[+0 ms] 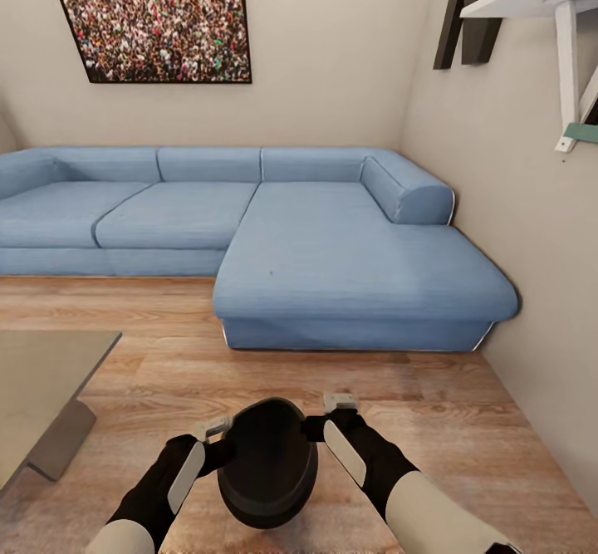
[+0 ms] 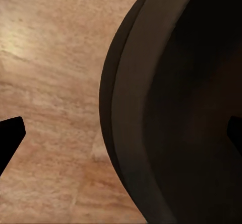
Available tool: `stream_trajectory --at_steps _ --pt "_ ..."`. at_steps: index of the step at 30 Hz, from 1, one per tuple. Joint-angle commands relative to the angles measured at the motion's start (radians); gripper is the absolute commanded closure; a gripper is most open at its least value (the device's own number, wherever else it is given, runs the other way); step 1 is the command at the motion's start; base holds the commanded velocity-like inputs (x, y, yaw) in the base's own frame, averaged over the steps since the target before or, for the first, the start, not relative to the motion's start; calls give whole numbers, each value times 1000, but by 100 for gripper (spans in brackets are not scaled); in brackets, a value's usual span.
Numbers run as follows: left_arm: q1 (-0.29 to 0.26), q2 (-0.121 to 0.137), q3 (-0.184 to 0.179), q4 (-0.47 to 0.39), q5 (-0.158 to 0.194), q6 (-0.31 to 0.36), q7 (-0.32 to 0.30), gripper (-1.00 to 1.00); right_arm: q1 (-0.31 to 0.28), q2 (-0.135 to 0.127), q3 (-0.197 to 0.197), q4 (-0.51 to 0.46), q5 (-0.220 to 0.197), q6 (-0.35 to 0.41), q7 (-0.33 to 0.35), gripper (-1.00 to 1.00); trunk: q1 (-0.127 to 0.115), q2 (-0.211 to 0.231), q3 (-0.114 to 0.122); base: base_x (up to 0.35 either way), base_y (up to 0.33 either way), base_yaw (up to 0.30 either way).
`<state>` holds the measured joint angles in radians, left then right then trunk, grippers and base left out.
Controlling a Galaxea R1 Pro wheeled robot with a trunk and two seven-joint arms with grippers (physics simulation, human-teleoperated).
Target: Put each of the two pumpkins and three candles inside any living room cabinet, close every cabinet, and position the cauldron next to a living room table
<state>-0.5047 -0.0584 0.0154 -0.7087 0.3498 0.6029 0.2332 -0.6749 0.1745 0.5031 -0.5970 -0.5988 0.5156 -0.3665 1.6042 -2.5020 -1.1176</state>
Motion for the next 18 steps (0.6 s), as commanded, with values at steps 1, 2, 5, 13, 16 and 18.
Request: stream_trajectory --at_steps 1,2,5,13,16,18 --pt "0 0 0 0 0 0 0 -100 0 0 0 0 0 -1 0 -100 0 0 -4 0 0 0" --pt "0 0 0 0 0 0 0 -100 0 0 0 0 0 -2 0 -100 1 -1 -8 0 0 0" --pt "0 0 0 0 1 -1 0 -100 0 0 0 0 0 -2 1 -100 2 -1 -19 0 0 0" --pt "0 0 0 0 1 -1 0 -100 1 0 1 0 0 0 44 -100 6 -3 -50 0 0 0" --pt "0 0 0 0 1 -1 0 -100 1 0 2 0 0 0 80 -100 7 -4 -62 0 0 0" --pt "0 0 0 0 1 -1 0 -100 1 0 3 0 1 -1 87 -100 8 -4 -70 0 0 0"
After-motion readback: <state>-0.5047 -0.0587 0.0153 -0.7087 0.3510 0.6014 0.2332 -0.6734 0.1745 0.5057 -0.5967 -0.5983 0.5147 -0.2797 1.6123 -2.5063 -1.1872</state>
